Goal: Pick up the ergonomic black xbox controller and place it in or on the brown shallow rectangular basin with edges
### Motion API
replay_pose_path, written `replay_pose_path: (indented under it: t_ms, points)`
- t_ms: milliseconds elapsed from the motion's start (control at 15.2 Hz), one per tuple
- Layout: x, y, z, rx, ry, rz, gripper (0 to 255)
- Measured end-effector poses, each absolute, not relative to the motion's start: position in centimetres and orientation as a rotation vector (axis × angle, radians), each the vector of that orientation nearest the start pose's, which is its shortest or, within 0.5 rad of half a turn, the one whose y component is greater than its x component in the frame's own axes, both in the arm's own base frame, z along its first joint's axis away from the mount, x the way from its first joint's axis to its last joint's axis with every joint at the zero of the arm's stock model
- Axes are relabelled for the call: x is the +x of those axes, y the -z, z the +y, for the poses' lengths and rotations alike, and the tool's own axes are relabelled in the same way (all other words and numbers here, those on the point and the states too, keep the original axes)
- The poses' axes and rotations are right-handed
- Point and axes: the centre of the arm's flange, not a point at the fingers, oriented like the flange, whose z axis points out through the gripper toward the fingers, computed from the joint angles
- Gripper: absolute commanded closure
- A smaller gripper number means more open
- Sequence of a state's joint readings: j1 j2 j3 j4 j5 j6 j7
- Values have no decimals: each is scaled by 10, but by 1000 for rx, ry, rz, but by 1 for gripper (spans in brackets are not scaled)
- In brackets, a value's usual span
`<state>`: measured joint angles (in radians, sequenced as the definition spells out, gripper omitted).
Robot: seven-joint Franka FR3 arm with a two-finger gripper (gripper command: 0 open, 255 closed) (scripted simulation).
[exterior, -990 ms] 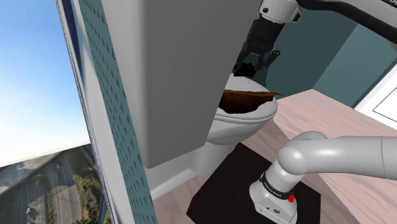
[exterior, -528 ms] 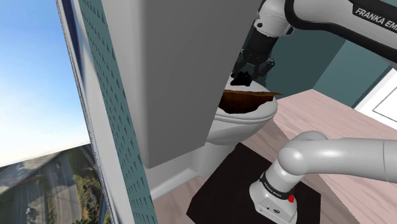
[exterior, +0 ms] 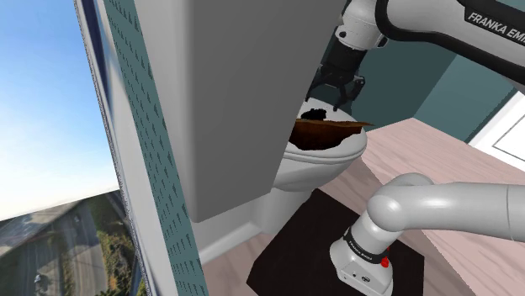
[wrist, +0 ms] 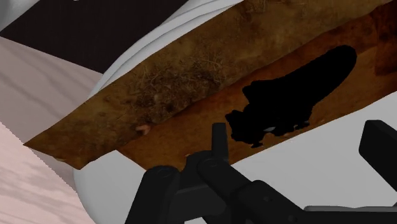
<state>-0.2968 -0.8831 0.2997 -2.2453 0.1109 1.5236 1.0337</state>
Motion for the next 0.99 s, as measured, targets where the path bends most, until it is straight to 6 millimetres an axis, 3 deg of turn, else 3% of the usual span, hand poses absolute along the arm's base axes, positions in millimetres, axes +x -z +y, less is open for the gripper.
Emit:
replay_pose_path:
  t_ms: [264, 594, 990]
  points:
    - [286, -649, 58, -2700, 279, 1670, 0]
    - [280, -693, 65, -2700, 281, 1670, 0]
    - [279, -698, 64, -2700, 280, 1670, 0]
